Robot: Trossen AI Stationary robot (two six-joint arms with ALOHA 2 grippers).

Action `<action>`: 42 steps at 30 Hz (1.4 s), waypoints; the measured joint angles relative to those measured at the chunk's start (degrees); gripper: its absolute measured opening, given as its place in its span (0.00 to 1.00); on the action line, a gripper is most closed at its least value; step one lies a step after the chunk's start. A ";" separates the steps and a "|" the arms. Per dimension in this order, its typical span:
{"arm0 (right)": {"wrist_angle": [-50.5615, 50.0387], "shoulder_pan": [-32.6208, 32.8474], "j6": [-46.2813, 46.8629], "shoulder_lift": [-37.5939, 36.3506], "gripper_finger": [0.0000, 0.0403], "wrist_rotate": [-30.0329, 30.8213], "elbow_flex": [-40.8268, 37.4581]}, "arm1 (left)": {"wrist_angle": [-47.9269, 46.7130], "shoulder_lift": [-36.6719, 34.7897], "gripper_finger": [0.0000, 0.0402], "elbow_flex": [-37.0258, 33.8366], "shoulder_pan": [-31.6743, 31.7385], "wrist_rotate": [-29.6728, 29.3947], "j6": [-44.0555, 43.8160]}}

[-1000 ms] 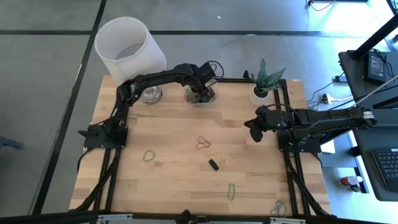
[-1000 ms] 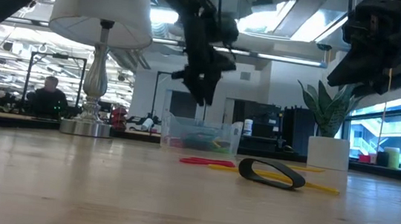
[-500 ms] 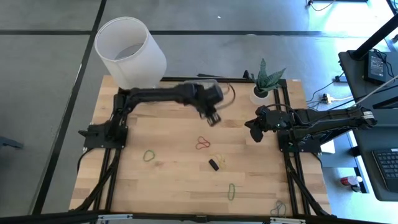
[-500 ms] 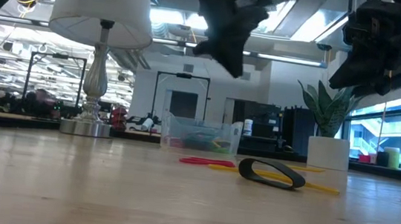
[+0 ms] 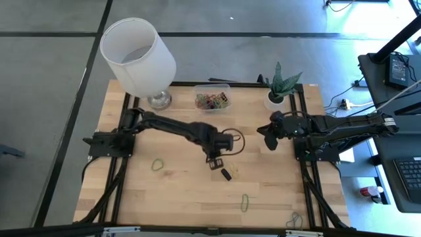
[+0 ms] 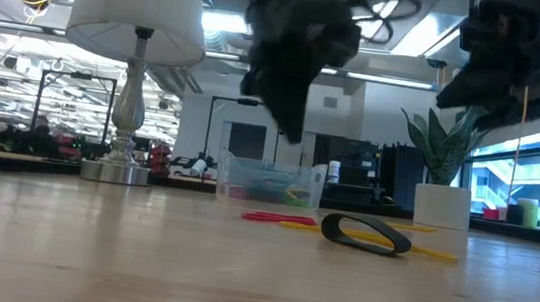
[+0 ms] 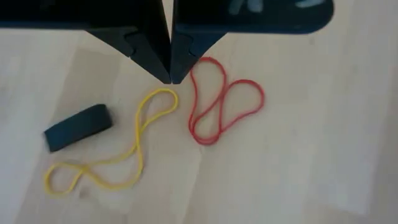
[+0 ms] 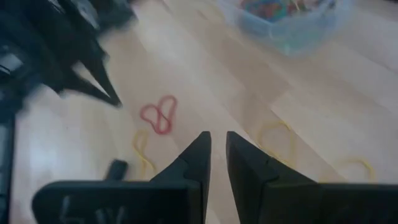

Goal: Pick and place rubber bands into bin
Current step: Put the black rubber band into the transparent bin

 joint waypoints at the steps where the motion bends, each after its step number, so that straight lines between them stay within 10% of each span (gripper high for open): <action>1: 1.26 0.00 -0.02 0.02 0.13 -0.01 0.00 | 1.52 -0.19 0.00 -1.60 -0.41 0.09 0.27; 13: 13.70 4.02 9.53 14.48 0.01 0.02 0.90 | 26.40 -21.62 0.00 -34.25 -2.98 2.03 1.38; 23: 1.44 11.36 12.63 40.80 0.00 -0.41 22.23 | 37.25 -50.60 0.00 -60.17 -3.13 1.15 0.58; 42: -12.69 18.43 20.70 71.78 0.36 -8.62 48.97 | 33.44 -69.97 0.00 -73.68 -3.13 4.48 0.58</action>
